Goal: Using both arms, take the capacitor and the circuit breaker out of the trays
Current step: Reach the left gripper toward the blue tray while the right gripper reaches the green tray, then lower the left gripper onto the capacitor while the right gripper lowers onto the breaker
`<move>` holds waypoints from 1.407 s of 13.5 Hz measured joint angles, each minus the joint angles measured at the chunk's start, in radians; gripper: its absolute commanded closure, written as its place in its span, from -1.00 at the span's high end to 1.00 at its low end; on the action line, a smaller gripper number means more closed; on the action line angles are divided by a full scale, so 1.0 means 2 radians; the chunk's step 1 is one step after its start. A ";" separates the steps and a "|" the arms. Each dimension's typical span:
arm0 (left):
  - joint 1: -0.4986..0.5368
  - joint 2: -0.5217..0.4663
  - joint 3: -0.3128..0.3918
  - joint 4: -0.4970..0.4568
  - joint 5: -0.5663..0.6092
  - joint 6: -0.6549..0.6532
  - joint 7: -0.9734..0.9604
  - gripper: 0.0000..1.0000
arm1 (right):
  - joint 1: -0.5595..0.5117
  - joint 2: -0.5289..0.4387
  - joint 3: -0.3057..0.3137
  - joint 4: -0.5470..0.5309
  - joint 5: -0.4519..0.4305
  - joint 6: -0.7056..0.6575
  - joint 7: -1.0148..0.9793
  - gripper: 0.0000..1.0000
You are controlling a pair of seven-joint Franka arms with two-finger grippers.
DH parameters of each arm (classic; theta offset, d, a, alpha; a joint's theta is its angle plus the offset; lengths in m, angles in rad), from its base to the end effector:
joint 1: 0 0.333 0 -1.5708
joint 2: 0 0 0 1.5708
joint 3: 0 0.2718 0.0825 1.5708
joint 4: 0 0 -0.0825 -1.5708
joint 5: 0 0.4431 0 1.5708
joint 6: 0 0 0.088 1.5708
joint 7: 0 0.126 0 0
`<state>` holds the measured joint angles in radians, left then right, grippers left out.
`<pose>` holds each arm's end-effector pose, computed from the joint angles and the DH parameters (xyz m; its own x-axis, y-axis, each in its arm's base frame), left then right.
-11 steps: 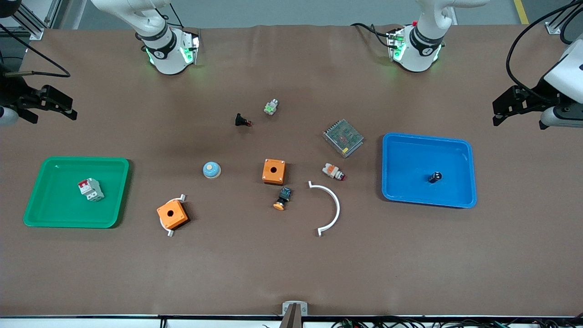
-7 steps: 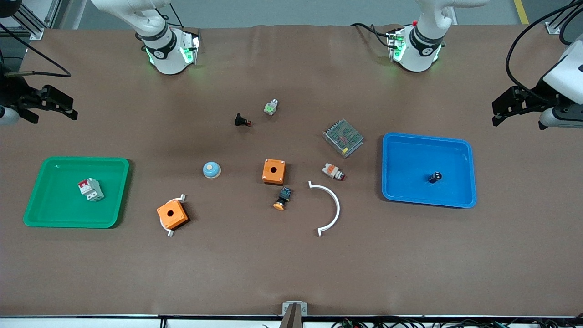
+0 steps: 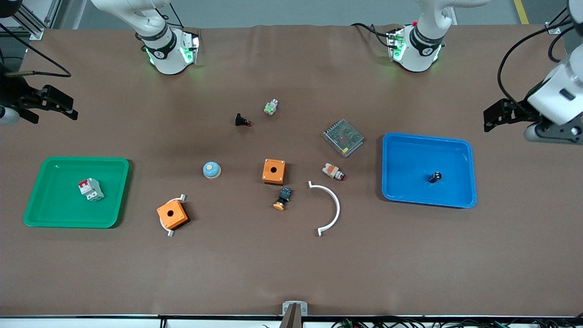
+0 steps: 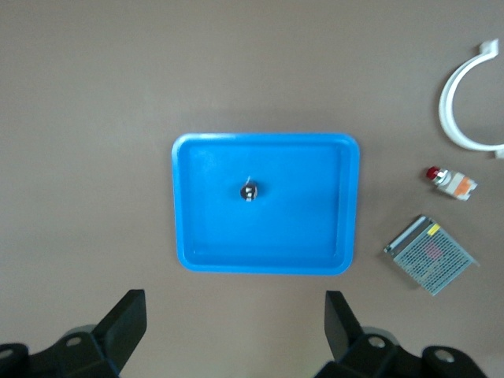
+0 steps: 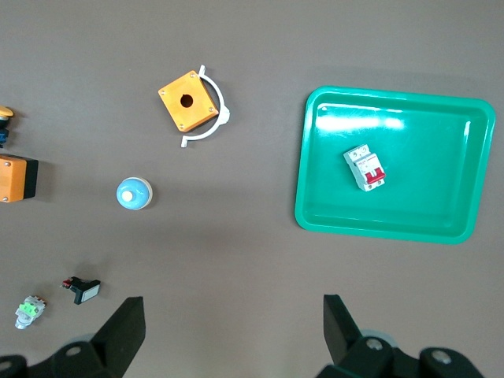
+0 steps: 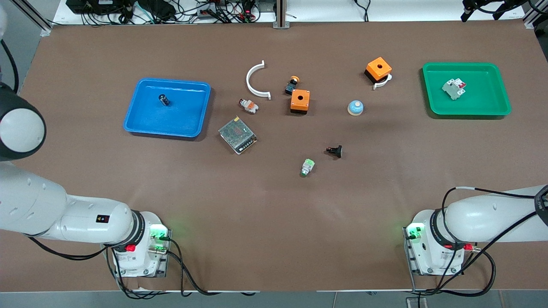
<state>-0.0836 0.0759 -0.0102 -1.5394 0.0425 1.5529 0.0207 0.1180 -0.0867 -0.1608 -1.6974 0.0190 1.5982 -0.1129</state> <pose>0.6269 -0.0534 0.5293 0.9915 -0.1133 -0.0632 -0.1160 -0.9924 -0.0404 0.5908 -0.0256 0.5480 0.9975 0.0702 -0.0098 0.0699 -0.9970 -0.0342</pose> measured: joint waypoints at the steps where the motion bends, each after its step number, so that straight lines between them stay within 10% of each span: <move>1: 0.004 0.007 0.000 -0.009 0.000 0.001 0.000 1.00 | 0.000 0.004 -0.001 -0.001 0.000 0.001 0.000 1.00; 9: 0.036 0.047 0.001 -0.196 0.000 0.220 0.048 1.00 | -0.050 0.111 -0.006 -0.061 -0.026 0.164 -0.123 1.00; 19: 0.042 0.164 -0.003 -0.271 0.000 0.392 0.066 0.98 | -0.141 0.261 -0.008 -0.072 -0.026 0.289 -0.323 0.85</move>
<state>0.0004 0.4032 -0.0163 -2.0814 0.0432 2.3366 0.1536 -0.1636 0.4353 -0.1777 -1.8423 -0.0323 2.1770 -0.7586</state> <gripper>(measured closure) 0.000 0.053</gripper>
